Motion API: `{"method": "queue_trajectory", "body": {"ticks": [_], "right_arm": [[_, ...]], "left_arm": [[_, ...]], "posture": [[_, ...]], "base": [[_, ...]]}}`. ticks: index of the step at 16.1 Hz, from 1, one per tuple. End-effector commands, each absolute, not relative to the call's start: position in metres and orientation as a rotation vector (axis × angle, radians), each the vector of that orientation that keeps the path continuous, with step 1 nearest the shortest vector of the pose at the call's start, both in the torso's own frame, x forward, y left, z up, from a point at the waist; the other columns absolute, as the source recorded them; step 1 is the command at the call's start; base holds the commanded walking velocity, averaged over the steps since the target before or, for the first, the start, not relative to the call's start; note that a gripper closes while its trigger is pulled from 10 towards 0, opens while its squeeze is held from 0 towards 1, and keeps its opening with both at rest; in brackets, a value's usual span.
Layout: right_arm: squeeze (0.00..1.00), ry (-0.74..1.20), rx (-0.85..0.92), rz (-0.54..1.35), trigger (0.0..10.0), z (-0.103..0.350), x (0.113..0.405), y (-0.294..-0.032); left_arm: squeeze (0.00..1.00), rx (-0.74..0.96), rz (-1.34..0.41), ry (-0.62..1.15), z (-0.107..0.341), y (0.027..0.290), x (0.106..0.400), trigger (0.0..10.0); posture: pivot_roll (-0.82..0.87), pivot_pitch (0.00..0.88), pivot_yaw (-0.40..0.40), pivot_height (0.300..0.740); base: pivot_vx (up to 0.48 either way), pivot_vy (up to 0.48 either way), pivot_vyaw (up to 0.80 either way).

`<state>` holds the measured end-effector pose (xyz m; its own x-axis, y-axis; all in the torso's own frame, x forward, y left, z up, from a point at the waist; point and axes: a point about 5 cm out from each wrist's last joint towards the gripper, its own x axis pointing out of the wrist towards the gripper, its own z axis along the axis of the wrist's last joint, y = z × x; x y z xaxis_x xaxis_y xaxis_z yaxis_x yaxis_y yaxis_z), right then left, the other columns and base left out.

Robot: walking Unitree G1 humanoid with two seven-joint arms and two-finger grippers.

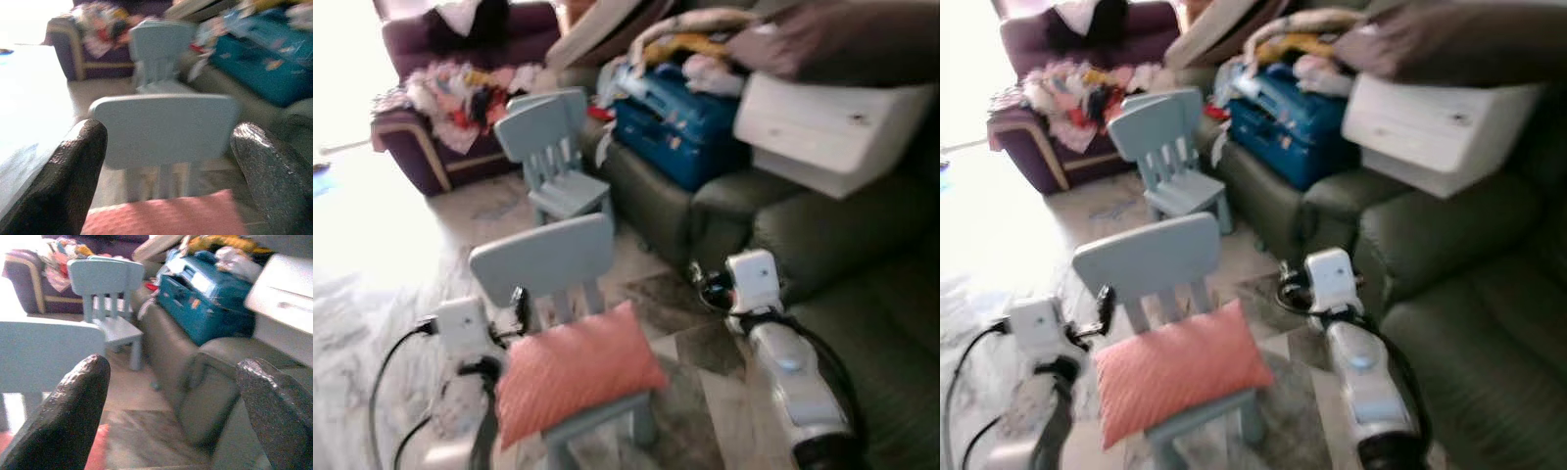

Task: Move the pillow to the sofa

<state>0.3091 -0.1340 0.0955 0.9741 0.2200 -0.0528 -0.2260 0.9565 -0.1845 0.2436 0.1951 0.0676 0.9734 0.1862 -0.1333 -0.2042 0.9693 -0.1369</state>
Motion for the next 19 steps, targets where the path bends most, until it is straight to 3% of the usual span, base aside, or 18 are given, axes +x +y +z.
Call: {"method": "queue_trajectory", "body": {"ticks": [1, 3, 14, 19], "right_arm": [[0.00, 0.023, -0.202, 0.230, 10.0, 0.0983, 0.3094, -0.1371], [0.00, 0.023, -0.204, 0.231, 10.0, 0.0981, 0.3090, -0.1370], [0.00, 0.023, -0.214, 0.243, 10.0, 0.0969, 0.3076, -0.1346], [0.00, 0.024, -0.207, 0.242, 10.0, 0.0968, 0.3082, -0.1347]], "left_arm": [[0.00, -0.158, 0.217, 0.125, 0.0682, 0.1950, 0.2458, 10.0], [0.00, -0.172, 0.236, 0.127, 0.0679, 0.1964, 0.2459, 10.0], [0.00, -0.187, 0.251, 0.131, 0.0685, 0.1996, 0.2470, 10.0], [0.00, -0.182, 0.260, 0.131, 0.0688, 0.2029, 0.2470, 10.0]], "posture": [[-0.15, 0.000, 0.058, 0.740], [-0.15, 0.000, 0.059, 0.740], [-0.15, 0.002, 0.061, 0.740], [-0.15, 0.002, 0.061, 0.740]], "base": [[0.000, 0.000, 0.00], [0.000, 0.000, 0.00], [0.000, 0.000, 0.78], [0.000, 0.000, 0.10]]}}
